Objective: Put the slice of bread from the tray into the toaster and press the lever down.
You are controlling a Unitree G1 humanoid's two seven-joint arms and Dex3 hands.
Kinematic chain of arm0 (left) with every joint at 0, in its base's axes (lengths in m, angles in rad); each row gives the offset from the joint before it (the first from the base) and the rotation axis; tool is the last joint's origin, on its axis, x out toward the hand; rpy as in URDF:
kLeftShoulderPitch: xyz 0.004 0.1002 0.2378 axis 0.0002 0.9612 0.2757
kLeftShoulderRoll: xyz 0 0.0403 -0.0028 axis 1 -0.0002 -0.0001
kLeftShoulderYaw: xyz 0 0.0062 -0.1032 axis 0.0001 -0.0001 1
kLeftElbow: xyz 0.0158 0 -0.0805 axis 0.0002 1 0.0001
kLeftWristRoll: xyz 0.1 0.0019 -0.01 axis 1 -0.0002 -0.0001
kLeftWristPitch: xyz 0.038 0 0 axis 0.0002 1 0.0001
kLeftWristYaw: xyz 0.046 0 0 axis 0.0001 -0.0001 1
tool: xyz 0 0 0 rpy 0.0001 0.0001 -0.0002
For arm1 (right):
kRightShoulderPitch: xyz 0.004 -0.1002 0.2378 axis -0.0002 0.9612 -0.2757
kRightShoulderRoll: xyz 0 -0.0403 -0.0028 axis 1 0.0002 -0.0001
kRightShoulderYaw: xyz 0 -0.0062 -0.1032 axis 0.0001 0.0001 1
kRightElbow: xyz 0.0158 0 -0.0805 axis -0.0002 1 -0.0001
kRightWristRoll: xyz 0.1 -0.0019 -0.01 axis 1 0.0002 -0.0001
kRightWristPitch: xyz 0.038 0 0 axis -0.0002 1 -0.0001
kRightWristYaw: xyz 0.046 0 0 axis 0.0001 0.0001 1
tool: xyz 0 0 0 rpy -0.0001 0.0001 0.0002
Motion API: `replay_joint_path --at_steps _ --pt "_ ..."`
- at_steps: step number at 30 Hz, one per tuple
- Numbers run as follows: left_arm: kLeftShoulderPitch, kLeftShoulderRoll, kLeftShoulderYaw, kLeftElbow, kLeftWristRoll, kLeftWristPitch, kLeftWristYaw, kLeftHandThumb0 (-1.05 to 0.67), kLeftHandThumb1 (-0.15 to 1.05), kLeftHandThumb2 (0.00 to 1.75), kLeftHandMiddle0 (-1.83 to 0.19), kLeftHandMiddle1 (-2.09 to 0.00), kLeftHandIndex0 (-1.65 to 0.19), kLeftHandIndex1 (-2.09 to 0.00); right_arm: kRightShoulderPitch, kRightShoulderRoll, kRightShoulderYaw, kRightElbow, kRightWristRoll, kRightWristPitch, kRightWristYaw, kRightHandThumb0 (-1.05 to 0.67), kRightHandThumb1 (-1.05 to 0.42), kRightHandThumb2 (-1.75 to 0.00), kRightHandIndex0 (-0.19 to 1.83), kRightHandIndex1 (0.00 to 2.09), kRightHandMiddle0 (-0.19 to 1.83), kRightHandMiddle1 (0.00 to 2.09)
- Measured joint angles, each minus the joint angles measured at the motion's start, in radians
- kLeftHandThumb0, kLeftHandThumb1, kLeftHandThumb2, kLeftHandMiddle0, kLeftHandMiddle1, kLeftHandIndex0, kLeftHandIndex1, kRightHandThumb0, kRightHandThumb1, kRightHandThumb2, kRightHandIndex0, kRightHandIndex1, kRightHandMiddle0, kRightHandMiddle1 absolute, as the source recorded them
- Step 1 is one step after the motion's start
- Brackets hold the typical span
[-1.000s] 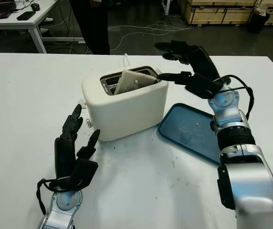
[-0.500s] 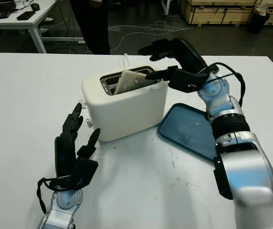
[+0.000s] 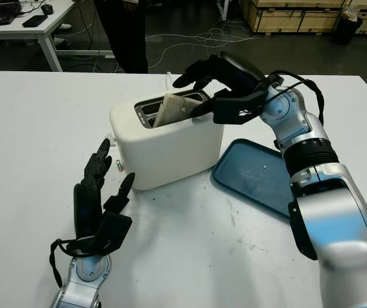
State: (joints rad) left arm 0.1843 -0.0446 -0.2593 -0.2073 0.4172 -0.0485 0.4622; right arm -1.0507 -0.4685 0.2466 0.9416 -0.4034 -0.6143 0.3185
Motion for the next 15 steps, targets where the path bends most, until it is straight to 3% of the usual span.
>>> replay_joint_path --at_steps 8,15 --pt "0.0 0.0 -0.002 0.0 0.009 0.0 0.0 -0.49 0.92 0.32 -0.41 -0.11 -0.32 0.0 -0.004 0.002 0.01 0.025 -0.014 -0.012 -0.02 -0.61 -0.65 -0.01 0.84 0.47 0.96 0.02" --pt "0.0 0.0 -0.003 0.003 0.008 0.0 0.001 -0.48 0.92 0.3 -0.41 -0.11 -0.32 0.0 -0.007 0.017 0.013 0.045 -0.013 -0.032 -0.03 -0.43 -0.7 -0.01 0.94 0.7 1.06 0.05"
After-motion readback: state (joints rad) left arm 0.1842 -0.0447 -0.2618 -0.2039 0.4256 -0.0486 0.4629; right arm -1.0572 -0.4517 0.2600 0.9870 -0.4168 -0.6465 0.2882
